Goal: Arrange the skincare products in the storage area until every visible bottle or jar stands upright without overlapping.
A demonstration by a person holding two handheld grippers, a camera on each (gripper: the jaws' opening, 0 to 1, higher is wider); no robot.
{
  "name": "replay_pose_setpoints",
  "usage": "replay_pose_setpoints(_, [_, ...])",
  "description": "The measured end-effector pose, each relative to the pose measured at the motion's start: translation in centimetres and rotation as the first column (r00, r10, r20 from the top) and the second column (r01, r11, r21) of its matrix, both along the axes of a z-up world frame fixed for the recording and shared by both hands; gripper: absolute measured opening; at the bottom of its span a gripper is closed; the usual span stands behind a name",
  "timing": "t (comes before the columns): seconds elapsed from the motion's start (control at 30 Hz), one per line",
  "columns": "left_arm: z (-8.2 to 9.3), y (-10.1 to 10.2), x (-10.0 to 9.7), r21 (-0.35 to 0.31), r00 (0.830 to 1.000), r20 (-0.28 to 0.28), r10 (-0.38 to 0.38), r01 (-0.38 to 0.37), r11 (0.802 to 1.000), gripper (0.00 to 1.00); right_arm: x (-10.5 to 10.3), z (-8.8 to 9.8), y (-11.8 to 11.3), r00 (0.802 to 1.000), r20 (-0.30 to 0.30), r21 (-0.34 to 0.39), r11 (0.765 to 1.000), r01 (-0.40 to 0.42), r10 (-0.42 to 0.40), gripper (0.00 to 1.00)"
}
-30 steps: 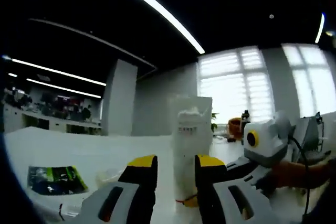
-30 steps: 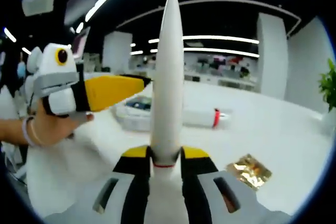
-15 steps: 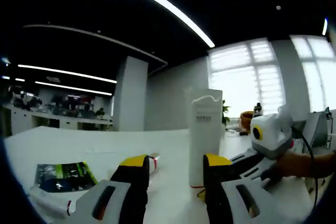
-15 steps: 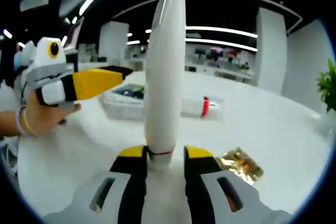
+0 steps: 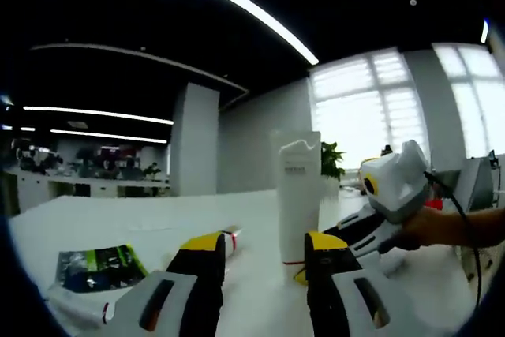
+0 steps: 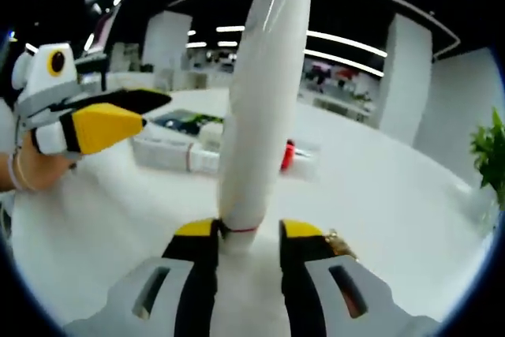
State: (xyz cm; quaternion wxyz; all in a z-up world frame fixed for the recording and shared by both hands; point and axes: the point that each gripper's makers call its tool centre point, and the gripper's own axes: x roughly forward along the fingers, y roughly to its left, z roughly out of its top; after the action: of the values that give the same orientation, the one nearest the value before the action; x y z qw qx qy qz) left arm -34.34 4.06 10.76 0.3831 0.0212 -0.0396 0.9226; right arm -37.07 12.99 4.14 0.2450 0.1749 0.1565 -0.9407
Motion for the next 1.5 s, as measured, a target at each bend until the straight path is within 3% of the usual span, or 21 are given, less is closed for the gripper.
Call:
replay_pose_setpoints(0.53, [-0.3,0.0,0.1,-0.017,1.000,0.001,-0.004,0.004,1.000,0.41,-2.9,-0.6,1.5,0.999,0.021,0.040,0.999,0.029,-0.030,0.23])
replay_pose_setpoints(0.57, [-0.3,0.0,0.1,-0.018,1.000,0.000,-0.003,0.003,1.000,0.41,-3.0,-1.0,1.5,0.998,0.047,0.030,0.999,0.042,-0.043,0.21])
replay_pose_setpoints(0.73, [-0.4,-0.4,0.2,-0.009,1.000,0.008,0.006,-0.006,1.000,0.41,-4.8,-0.6,1.5,0.999,0.020,0.037,0.998,0.050,-0.051,0.19])
replay_pose_setpoints(1.1, [-0.6,-0.7,0.6,-0.006,1.000,0.009,0.014,-0.014,1.000,0.41,-8.1,-1.2,2.4,0.994,0.064,0.006,0.996,0.093,-0.093,0.18])
replay_pose_setpoints(1.13, [-0.6,-0.8,0.5,0.001,1.000,0.014,0.015,-0.015,1.000,0.41,-8.1,-1.6,2.5,0.990,0.088,-0.008,0.994,0.108,-0.107,0.18])
replay_pose_setpoints(1.23, [-0.6,-0.8,0.5,0.010,1.000,0.023,0.017,-0.017,1.000,0.41,-9.4,-1.7,2.9,0.989,0.084,-0.053,0.991,0.123,-0.118,0.17])
replay_pose_setpoints(1.5, [-0.6,-0.8,0.5,0.000,1.000,0.014,0.015,-0.015,1.000,0.41,-10.2,-1.8,4.2,0.980,0.118,-0.092,0.981,0.170,-0.158,0.32])
